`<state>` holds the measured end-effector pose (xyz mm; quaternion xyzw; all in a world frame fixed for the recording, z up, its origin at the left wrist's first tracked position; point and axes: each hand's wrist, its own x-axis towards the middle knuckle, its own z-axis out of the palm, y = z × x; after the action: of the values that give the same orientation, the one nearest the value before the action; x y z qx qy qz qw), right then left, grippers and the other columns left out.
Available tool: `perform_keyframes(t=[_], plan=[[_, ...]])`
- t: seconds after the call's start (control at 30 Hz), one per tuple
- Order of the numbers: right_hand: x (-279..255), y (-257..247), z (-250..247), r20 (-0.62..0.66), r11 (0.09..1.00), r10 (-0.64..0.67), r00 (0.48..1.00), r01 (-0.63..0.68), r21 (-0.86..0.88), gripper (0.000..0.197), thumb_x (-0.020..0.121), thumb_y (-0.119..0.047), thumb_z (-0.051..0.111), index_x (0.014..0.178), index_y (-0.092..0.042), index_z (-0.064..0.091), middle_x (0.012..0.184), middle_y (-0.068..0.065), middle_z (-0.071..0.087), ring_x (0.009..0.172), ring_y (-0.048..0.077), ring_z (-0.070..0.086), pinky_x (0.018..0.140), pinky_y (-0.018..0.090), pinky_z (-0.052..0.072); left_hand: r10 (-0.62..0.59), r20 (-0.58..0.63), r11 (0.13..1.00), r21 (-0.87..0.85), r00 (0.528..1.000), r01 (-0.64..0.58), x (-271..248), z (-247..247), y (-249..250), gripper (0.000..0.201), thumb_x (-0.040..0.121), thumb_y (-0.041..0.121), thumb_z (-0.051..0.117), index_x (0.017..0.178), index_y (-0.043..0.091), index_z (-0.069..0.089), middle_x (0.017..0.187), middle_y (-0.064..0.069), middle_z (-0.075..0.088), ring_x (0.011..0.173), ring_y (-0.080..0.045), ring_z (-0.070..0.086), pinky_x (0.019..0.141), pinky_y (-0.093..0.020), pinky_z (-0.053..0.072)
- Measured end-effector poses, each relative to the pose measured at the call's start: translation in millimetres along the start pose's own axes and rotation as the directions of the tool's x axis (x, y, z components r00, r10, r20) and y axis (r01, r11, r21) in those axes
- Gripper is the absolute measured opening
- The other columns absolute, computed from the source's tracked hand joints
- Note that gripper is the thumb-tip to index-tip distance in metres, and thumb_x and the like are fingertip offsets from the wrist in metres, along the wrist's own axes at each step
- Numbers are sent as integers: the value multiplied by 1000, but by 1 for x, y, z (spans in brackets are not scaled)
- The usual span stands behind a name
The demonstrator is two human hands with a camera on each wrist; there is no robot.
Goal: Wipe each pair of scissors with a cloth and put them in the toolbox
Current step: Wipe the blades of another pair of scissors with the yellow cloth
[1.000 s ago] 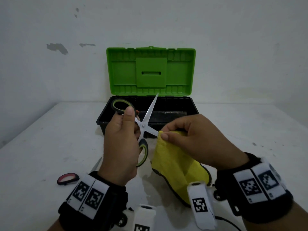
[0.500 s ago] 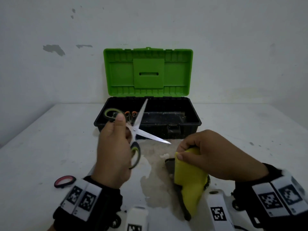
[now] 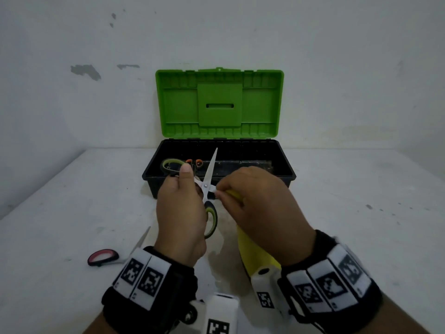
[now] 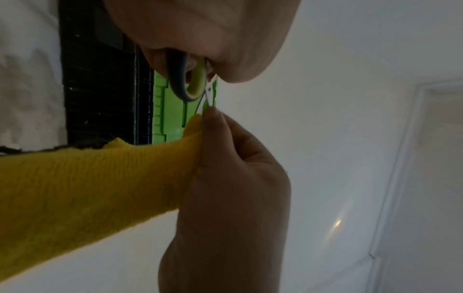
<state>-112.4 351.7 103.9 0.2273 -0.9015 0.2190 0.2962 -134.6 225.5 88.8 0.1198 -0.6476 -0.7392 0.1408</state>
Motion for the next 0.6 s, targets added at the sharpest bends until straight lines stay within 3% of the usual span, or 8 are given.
perform_keyframes(t=[0.13, 0.27, 0.4, 0.5, 0.6], plan=[[-2, 15, -14, -46, 952, 237, 970, -222, 210, 4, 88, -22, 70, 85, -24, 72, 79, -16, 68, 79, -1, 62, 68, 6, 42, -23, -39, 1000, -1, 999, 23, 8, -8, 0, 40, 100, 49, 44, 75, 18, 47, 62, 3, 38, 50, -15, 31, 51, -30, 29], [0, 15, -25, -99, 870, 343, 934, -276, 408, 5, 85, -23, 75, 87, -24, 71, 81, -16, 70, 81, -3, 65, 66, 5, 45, -15, -12, 1000, -7, 1000, 15, 7, -5, -4, 40, 100, 49, 43, 77, 17, 48, 62, 3, 37, 52, -16, 32, 52, -32, 30], [6, 1, -11, -71, 926, 214, 974, -179, 333, 6, 85, -21, 74, 83, -22, 69, 79, -15, 67, 79, -1, 62, 68, 7, 45, -7, 45, 1000, -12, 999, 7, -4, 5, -3, 41, 101, 47, 42, 69, 22, 44, 60, 4, 37, 54, -15, 34, 54, -32, 30], [3, 5, 1, -53, 993, 32, 998, -26, 114, 6, 88, -24, 70, 87, -18, 73, 85, -7, 68, 82, 7, 60, 76, 24, 51, -10, 44, 1000, -16, 999, 11, -3, 5, 0, 44, 101, 47, 43, 66, 20, 40, 59, 2, 34, 52, -16, 30, 53, -33, 27], [-3, 13, 7, -44, 999, -46, 998, 47, 21, 17, 88, -29, 68, 97, -16, 75, 94, 0, 67, 88, 19, 61, 77, 33, 53, -49, 46, 998, -42, 998, 51, -2, 1, 2, 44, 101, 48, 43, 70, 17, 40, 59, 2, 32, 48, -15, 27, 48, -30, 26]])
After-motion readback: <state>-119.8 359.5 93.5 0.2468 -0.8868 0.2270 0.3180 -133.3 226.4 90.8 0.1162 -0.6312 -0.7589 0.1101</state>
